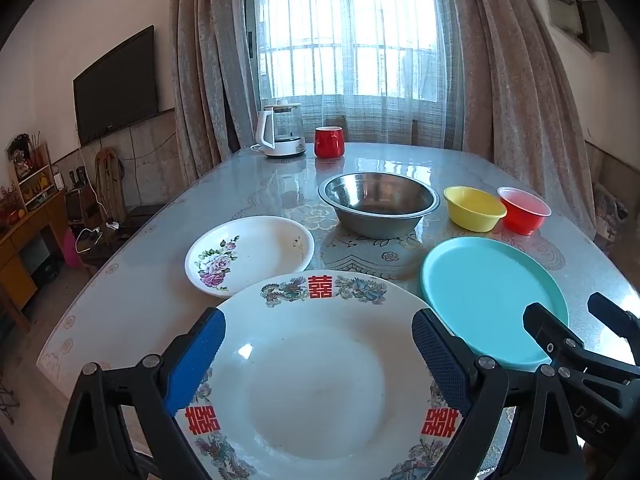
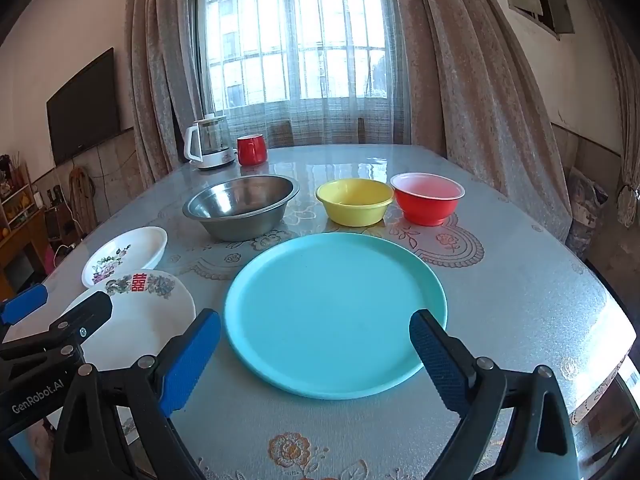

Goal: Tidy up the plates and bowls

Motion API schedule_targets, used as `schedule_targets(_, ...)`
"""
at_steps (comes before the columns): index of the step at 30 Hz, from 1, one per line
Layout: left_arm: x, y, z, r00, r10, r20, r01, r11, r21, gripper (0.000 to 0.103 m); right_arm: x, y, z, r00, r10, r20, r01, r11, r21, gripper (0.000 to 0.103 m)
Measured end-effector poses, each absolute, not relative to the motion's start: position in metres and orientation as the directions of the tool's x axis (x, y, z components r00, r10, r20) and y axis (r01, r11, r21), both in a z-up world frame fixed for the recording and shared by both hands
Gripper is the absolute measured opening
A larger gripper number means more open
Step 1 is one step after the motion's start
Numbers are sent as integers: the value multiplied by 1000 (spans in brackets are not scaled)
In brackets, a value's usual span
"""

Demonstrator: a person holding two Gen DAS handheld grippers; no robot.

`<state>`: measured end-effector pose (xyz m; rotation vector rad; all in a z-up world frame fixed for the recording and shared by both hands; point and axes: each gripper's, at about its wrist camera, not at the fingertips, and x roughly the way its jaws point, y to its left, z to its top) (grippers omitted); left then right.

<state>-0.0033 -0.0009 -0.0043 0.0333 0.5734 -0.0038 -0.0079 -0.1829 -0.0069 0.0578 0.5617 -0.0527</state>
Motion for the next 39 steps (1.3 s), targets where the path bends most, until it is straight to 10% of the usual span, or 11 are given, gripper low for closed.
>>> schedule_targets(39, -1, -2, -6, 818, 1, -575, 22, 999, 33, 95, -3, -189, -13, 818, -93, -568, 106, 994, -11, 97)
